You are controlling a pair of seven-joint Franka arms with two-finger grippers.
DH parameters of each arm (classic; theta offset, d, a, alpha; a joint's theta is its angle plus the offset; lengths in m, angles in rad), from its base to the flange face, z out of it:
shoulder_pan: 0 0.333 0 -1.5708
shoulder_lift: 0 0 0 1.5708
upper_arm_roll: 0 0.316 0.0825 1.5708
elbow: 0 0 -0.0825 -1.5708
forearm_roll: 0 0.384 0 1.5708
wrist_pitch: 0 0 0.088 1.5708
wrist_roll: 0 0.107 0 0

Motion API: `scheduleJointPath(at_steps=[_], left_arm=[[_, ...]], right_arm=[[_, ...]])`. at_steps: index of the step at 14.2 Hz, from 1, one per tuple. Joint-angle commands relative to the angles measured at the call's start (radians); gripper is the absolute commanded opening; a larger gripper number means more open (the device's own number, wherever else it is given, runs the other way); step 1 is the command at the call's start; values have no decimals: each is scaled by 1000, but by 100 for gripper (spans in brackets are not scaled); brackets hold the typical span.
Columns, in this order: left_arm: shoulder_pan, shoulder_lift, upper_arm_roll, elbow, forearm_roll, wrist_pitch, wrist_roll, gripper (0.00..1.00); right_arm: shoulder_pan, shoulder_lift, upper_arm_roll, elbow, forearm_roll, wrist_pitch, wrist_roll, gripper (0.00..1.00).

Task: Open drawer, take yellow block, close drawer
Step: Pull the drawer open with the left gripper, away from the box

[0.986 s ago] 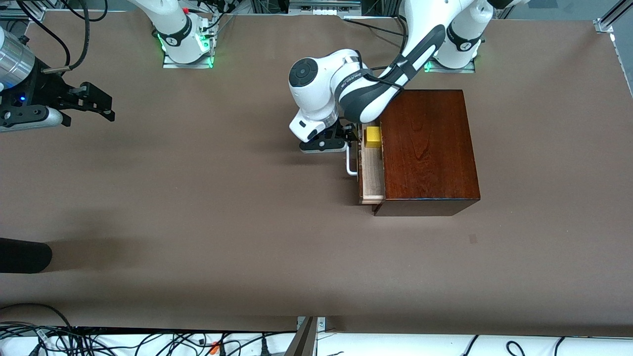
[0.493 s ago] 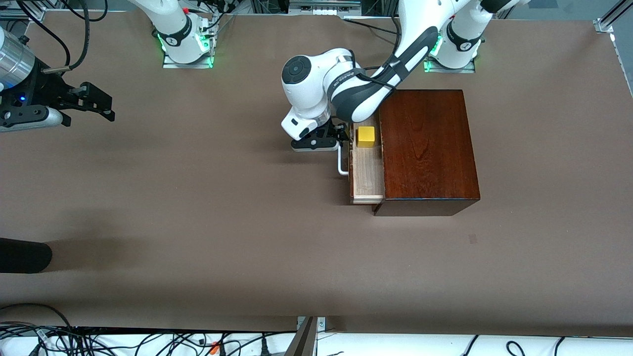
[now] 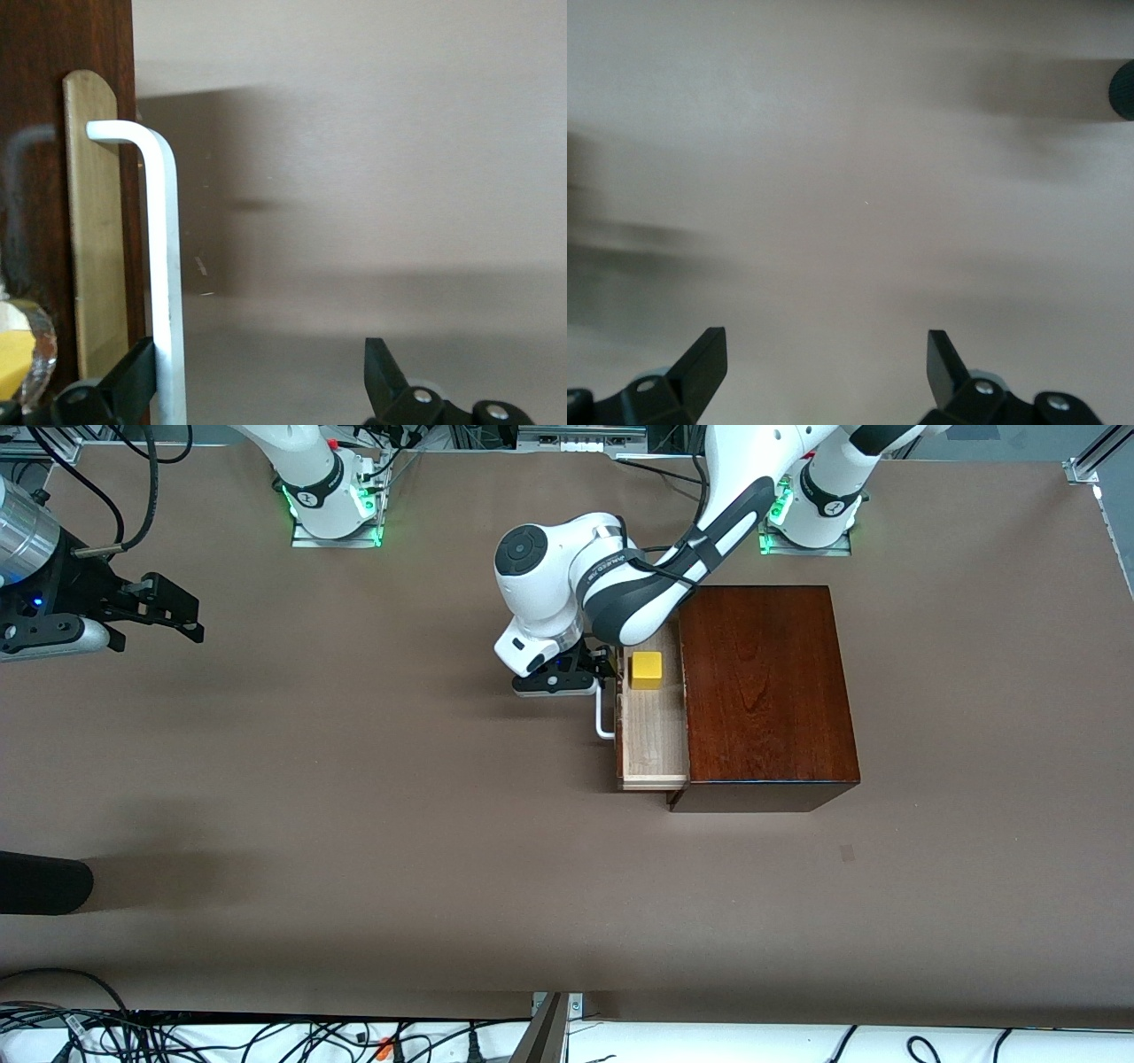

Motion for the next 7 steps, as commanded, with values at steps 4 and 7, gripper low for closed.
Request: scheduleJointPath(at_steps=[4,7], left_arm=[[-55,65,-17,107,-18,27,-29,100],[-1,26,-21,103,-20,3,2,100]], right_arm=[[-7,8,3,17,7,-7,14,100],[-7,6,3,17,7,-7,14,100]])
